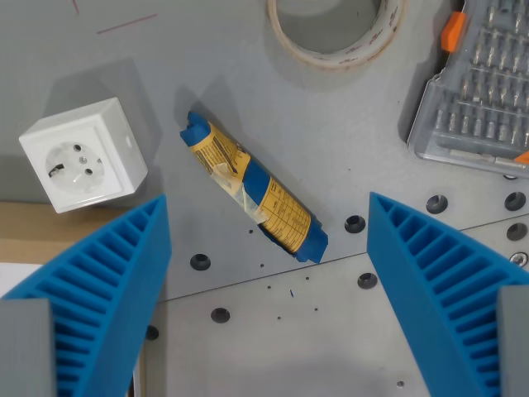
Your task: Pick up the blue bag
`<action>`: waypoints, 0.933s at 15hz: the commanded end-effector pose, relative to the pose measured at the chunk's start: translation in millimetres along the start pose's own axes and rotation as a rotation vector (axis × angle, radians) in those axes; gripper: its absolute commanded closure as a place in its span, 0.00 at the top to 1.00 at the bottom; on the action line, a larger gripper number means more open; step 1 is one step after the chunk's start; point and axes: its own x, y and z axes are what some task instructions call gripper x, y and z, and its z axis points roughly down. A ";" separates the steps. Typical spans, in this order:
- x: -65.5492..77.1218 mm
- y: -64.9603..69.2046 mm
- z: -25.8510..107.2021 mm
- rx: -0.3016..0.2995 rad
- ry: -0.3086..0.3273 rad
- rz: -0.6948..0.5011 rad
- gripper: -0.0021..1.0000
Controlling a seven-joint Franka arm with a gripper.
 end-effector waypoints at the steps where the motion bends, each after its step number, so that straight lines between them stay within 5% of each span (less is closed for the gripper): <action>1: 0.1 0.0 -2.1 0.001 0.005 0.001 1.00; 14: -4.2 -1.4 8.6 0.001 0.025 -0.086 1.00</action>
